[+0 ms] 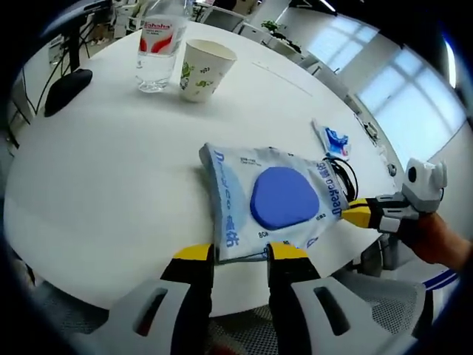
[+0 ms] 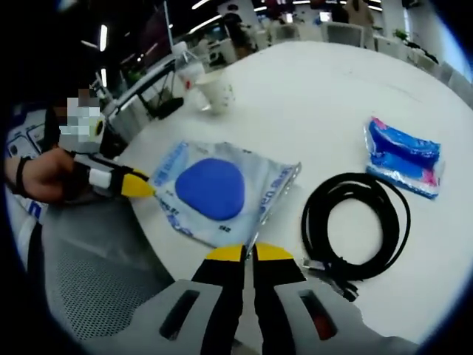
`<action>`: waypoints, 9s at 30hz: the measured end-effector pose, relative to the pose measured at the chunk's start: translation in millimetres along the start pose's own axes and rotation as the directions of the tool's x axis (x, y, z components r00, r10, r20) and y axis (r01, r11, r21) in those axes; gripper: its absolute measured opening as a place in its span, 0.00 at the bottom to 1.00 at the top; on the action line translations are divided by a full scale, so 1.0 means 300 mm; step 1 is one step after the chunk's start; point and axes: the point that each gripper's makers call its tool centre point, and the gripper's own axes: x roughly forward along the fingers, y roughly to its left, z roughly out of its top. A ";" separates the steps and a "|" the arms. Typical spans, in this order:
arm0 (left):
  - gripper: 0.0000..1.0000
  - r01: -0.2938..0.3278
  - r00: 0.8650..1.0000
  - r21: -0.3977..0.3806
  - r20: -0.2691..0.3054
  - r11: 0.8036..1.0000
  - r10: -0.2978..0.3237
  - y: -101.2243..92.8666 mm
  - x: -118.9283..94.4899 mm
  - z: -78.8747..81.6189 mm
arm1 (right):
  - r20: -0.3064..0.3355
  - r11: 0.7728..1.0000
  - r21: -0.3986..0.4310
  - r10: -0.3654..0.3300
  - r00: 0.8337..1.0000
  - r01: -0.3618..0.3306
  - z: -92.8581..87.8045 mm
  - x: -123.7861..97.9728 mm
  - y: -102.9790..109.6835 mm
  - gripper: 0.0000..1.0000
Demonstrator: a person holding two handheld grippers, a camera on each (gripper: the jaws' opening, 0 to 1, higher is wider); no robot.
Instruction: Arrange the tabletop items into an orderly group along one side of the table until the central work area is clear of visible clutter.
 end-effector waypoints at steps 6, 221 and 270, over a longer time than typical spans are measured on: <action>0.26 -0.011 1.000 0.007 -0.003 1.000 0.012 0.009 0.000 -0.006 | -0.002 1.000 0.022 0.022 1.000 -0.022 -0.024 -0.009 0.021 0.01; 0.11 -0.015 0.977 -0.066 0.211 0.998 0.029 0.054 0.070 0.292 | 0.253 0.987 0.162 -0.061 0.966 0.020 0.320 -0.029 -0.372 0.07; 0.41 -0.044 0.979 0.281 0.204 0.959 -0.015 -0.023 -0.225 0.193 | 0.194 0.864 0.420 -0.385 0.902 0.278 0.139 -0.248 -0.743 0.14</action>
